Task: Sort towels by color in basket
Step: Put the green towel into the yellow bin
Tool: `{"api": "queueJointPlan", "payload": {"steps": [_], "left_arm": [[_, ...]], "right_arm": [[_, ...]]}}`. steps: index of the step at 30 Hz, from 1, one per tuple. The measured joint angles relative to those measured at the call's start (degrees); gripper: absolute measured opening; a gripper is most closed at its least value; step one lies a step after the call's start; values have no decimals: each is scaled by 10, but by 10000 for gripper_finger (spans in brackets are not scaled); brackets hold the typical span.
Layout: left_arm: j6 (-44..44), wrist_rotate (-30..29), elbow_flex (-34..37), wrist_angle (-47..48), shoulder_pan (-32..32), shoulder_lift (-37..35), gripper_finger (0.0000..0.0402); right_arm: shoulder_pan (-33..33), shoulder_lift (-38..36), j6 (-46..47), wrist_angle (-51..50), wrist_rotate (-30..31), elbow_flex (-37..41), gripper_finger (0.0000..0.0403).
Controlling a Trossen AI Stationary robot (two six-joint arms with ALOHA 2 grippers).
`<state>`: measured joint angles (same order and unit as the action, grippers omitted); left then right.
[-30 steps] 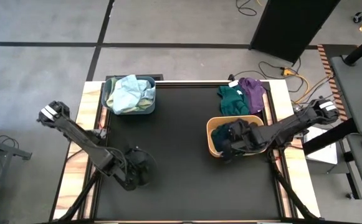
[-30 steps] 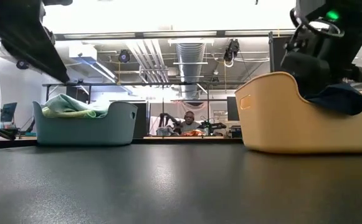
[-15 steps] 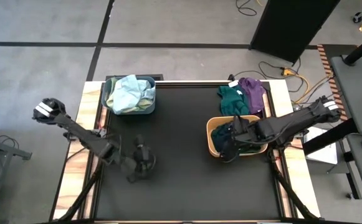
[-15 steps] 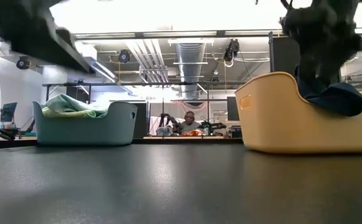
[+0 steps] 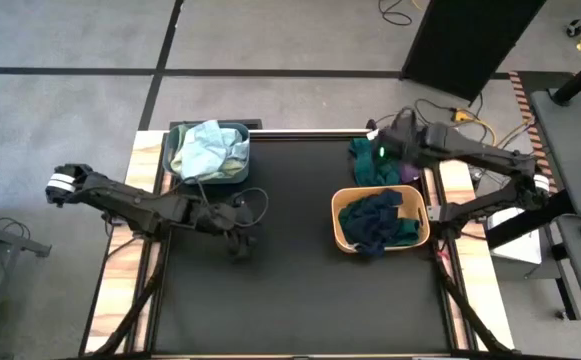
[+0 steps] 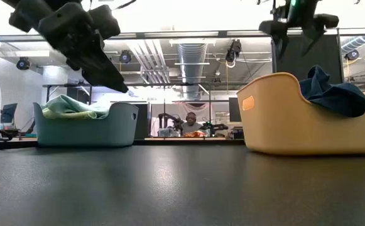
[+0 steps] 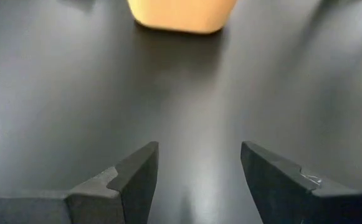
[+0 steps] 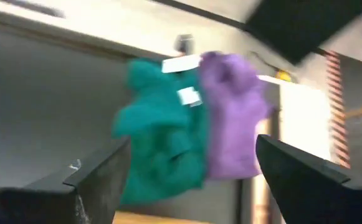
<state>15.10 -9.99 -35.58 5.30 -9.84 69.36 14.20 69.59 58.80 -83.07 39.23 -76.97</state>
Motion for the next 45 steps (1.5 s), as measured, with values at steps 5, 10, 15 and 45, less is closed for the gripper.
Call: {"api": "queueJointPlan", "payload": {"steps": [5,10,15,45], "left_arm": [[1,5,-62,78,4,-2,213],[16,25,-113,151,6,-20,213],[39,25,-146,226,6,-55,213],[130,-81,-135,76,22,-174,213]], "right_arm": [[171,6,-144,117,-59,42,314],[264,43,-243,313,-227,96,303],[288,135,-232,364,-298,112,294],[288,287,-327,340,-320,79,18]]}}
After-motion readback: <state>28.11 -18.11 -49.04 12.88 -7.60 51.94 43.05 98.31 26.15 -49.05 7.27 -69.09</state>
